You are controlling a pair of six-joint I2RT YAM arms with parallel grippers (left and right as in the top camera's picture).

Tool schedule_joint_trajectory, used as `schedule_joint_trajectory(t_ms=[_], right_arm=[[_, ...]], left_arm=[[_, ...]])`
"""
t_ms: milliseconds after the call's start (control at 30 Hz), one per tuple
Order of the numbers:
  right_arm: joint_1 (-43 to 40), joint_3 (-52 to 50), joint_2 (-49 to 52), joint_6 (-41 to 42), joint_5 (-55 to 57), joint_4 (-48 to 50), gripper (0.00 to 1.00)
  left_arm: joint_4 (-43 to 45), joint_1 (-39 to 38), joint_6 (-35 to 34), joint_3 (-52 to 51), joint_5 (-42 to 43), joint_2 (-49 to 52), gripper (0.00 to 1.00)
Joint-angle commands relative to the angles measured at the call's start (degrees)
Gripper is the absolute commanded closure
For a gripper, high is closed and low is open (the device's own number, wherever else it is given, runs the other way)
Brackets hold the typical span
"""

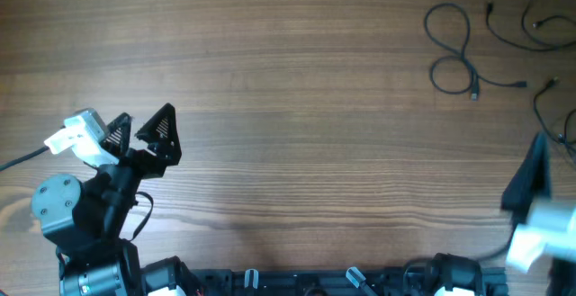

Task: Untangle cables

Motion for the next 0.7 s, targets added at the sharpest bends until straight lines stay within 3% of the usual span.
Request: schedule_joint_trajectory(t_ms=[0,267,500,667], right_arm=[[0.31,-5.84,-7.89,-1.01,-7.3,0.31,0.0],[3.19,-10.88,-18.32,-1.16,-10.75,0.72,0.0],[4.44,-10.75,-19.76,-1.27,-10.19,1.51,0.0],[5.49,-10.75,-19.76,-6.75,-9.09,1.46,0.0]], left_arm=[[-3.76,-0.26,1.22,0.74,-1.29,-0.15,0.0],[-9.53,-0.24,1.22,0.74,-1.31,-0.15,0.0],[-9.6,-0.26,1.2,0.74,-1.29,-0.15,0.0],[-10.36,-0.24,1.22,0.74,-1.31,-0.13,0.0]])
